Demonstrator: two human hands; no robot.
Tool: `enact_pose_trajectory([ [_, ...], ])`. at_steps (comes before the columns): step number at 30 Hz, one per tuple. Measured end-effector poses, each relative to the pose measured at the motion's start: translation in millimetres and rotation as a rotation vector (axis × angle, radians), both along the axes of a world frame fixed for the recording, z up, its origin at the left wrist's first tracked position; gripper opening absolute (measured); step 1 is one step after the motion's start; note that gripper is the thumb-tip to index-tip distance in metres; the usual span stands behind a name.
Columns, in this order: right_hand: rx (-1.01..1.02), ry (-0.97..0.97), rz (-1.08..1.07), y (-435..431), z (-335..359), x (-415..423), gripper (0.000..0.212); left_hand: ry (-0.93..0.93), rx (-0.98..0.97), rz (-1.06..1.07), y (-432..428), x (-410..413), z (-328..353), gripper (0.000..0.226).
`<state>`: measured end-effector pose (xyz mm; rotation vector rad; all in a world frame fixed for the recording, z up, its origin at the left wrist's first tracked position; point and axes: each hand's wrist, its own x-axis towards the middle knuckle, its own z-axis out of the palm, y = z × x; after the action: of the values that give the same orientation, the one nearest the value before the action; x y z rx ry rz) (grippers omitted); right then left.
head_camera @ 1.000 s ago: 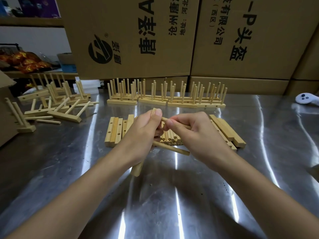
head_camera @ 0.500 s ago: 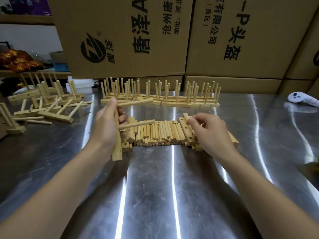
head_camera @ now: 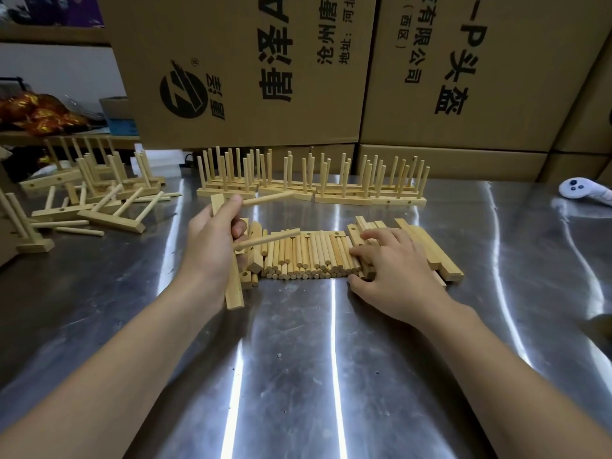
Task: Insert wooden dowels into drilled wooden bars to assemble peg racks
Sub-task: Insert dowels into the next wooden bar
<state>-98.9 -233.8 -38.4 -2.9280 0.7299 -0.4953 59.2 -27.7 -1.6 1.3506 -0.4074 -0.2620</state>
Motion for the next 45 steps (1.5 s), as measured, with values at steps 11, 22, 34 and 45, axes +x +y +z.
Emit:
enact_pose_trajectory([
  [11,-0.137,-0.080,0.089,6,18,-4,0.012,0.000,0.002,-0.005,0,2,-1,0.027],
  [22,-0.236,-0.023,0.090,7,16,-4,0.015,0.026,-0.020,-0.023,0,2,-3,0.028],
  [34,-0.168,-0.073,0.116,9,7,1,0.035,0.031,-0.024,-0.028,0,-1,0,0.026],
  [45,-0.184,-0.153,0.157,14,3,6,0.027,-0.009,0.002,-0.005,2,-2,1,0.027],
])
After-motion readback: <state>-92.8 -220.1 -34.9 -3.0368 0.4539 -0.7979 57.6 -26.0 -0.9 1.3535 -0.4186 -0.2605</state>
